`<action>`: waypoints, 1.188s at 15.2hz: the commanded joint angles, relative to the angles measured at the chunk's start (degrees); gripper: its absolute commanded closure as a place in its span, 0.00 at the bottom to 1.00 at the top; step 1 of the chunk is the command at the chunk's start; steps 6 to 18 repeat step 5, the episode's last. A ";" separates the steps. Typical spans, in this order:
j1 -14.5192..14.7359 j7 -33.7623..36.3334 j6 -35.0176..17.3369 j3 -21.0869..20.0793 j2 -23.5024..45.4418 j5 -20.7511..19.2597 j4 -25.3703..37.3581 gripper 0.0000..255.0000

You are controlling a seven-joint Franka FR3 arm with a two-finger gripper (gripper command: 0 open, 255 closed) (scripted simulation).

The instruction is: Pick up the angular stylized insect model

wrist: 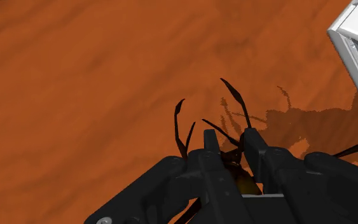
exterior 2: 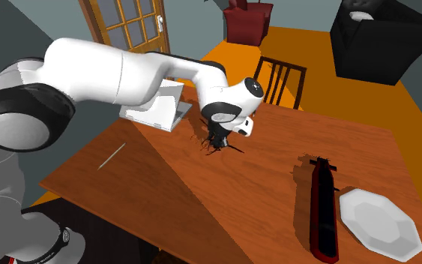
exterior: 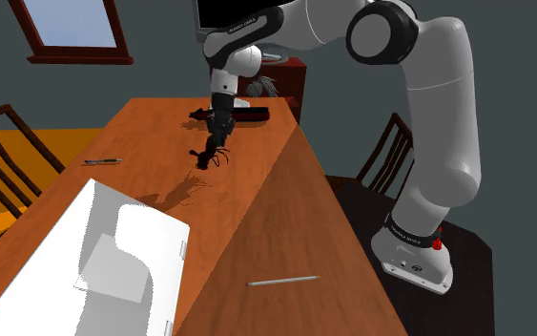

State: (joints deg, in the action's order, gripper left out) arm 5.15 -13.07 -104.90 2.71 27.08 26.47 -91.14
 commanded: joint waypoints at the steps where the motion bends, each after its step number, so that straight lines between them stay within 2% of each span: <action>1: 0.01 0.64 1.26 0.02 -0.50 -0.17 0.89 1.00; 18: -0.03 1.18 2.50 0.06 -1.06 -0.34 1.68 1.00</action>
